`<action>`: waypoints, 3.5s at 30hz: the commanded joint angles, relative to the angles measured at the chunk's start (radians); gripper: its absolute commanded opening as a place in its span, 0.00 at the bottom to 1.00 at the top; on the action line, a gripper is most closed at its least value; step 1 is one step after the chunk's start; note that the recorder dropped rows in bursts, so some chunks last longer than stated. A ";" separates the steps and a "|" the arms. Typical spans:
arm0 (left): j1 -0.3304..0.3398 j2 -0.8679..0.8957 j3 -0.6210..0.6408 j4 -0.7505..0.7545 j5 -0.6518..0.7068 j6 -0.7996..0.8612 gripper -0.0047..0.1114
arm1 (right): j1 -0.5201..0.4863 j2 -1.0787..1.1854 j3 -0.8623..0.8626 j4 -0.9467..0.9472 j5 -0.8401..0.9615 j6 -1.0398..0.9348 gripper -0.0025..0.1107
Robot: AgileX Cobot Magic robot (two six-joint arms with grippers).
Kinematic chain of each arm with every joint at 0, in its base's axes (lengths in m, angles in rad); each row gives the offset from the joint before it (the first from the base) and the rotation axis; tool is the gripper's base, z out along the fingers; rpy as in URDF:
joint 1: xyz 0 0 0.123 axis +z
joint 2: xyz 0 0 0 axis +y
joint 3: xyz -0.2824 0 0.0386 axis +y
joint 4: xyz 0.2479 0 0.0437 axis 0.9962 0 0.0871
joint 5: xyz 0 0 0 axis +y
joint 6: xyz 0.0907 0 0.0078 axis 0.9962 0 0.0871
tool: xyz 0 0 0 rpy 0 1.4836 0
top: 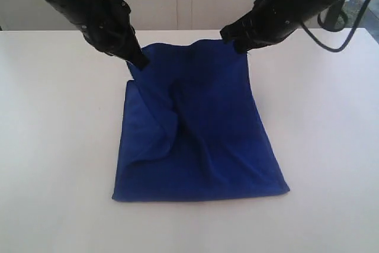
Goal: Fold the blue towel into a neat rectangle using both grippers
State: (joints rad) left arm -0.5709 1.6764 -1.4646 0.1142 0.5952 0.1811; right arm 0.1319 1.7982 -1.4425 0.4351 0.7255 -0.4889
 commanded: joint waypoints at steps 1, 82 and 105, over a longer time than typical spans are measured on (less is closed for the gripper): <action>0.000 -0.109 0.018 -0.209 0.076 0.161 0.04 | -0.001 -0.085 0.001 -0.010 0.147 -0.029 0.02; -0.385 -0.384 0.388 0.605 0.098 -0.704 0.04 | 0.082 -0.629 0.694 -0.007 -0.304 0.055 0.02; -0.064 -0.149 0.362 0.407 -0.288 -0.656 0.04 | 0.077 -0.311 0.475 -0.044 -0.421 0.108 0.02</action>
State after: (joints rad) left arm -0.6517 1.5096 -1.0828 0.5269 0.3206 -0.4669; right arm 0.2097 1.4529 -0.9332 0.4085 0.3207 -0.4028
